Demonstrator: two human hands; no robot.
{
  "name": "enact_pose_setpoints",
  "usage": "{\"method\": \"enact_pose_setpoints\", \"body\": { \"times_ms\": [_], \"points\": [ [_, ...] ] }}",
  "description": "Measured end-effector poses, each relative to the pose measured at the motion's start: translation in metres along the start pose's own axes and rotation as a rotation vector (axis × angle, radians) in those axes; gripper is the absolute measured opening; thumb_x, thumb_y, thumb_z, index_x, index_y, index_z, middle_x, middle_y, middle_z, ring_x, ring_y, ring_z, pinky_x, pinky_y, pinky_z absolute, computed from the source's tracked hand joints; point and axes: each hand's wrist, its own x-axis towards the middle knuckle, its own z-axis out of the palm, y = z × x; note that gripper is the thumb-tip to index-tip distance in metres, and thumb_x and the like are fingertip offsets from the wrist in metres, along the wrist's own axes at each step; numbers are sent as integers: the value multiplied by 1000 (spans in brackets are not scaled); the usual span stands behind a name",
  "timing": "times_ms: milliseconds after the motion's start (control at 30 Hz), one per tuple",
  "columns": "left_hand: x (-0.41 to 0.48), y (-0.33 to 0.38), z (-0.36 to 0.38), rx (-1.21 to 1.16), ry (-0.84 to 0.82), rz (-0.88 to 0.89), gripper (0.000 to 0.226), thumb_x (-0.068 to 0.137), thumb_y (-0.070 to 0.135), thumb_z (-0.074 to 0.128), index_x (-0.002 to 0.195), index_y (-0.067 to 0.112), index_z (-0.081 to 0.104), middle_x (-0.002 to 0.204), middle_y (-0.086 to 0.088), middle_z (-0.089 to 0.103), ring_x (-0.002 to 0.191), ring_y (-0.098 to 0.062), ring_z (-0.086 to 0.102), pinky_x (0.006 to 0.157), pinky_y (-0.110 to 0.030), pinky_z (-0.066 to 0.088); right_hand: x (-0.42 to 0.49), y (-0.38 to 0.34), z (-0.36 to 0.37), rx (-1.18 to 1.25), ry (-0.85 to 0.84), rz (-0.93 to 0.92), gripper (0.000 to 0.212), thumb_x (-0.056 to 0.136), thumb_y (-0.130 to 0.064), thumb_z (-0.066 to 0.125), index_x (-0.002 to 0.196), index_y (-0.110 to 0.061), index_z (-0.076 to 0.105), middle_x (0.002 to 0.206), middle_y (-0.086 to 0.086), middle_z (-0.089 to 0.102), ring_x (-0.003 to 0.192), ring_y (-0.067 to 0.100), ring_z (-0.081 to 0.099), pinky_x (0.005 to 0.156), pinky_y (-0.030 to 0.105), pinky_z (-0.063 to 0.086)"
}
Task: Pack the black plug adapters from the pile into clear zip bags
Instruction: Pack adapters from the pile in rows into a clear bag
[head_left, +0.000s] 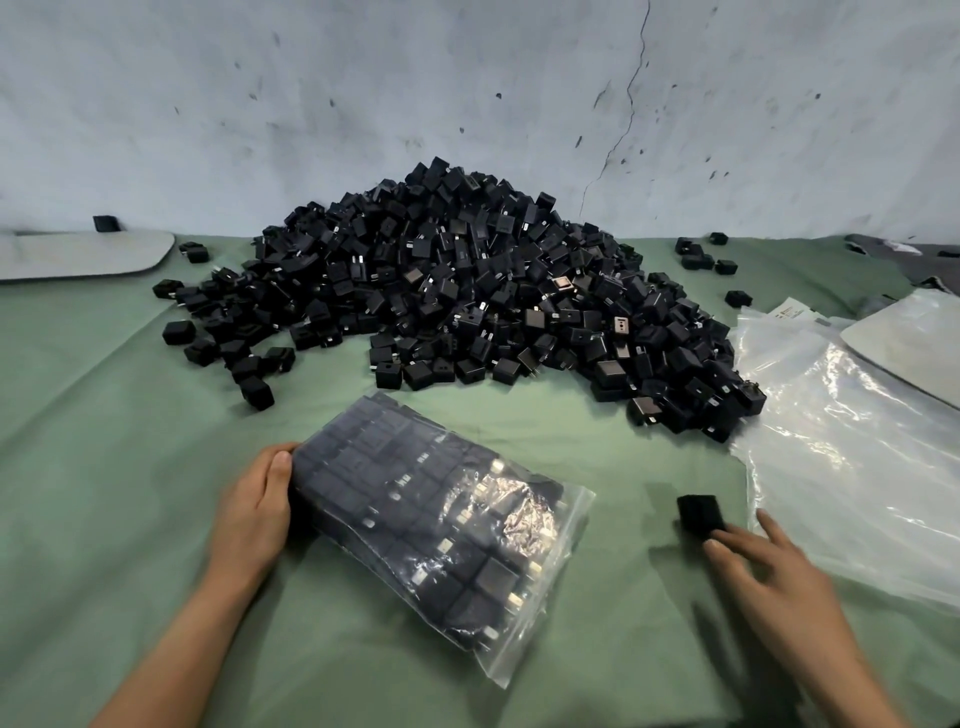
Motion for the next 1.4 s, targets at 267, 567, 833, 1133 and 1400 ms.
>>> {"method": "enact_pose_setpoints", "body": {
  "times_ms": [267,567,833,1133,1400],
  "points": [
    [0,0,1,-33,13,-8,29,105,14,36,106,15,65,100,-4,68,96,-22,59,82,-33,39,-41,-59,27,4,-355,-322,29,90,-35,61,119,-31,62,127,-29,38,135,-10,7,118,26,4],
    [0,-2,1,-22,16,2,30,105,16,36,107,16,65,99,-2,69,95,-21,60,83,-35,41,-50,-84,59,116,-445,-509,62,92,-28,60,141,-41,24,146,-32,15,139,-11,-3,112,10,-2],
    [-1,-1,2,-41,17,-16,28,105,17,36,103,21,64,98,0,68,95,-18,59,81,-32,39,-36,-89,79,-111,-545,-668,53,99,-39,28,141,-49,-4,141,-42,-17,130,-16,-29,100,6,-26],
    [0,-2,3,-51,22,5,28,105,17,37,102,24,64,98,2,68,94,-17,61,82,-31,41,-2,-114,100,-337,-556,-730,64,85,-68,-2,141,-40,-15,146,-24,-27,127,-6,-40,99,23,-34],
    [0,-1,3,-33,51,13,28,104,20,39,104,18,67,94,1,69,89,-18,62,80,-32,42,14,-145,127,-469,-552,-770,62,87,-64,-8,140,-35,-19,150,-17,-20,139,9,-25,111,36,-21]
  ]
}}
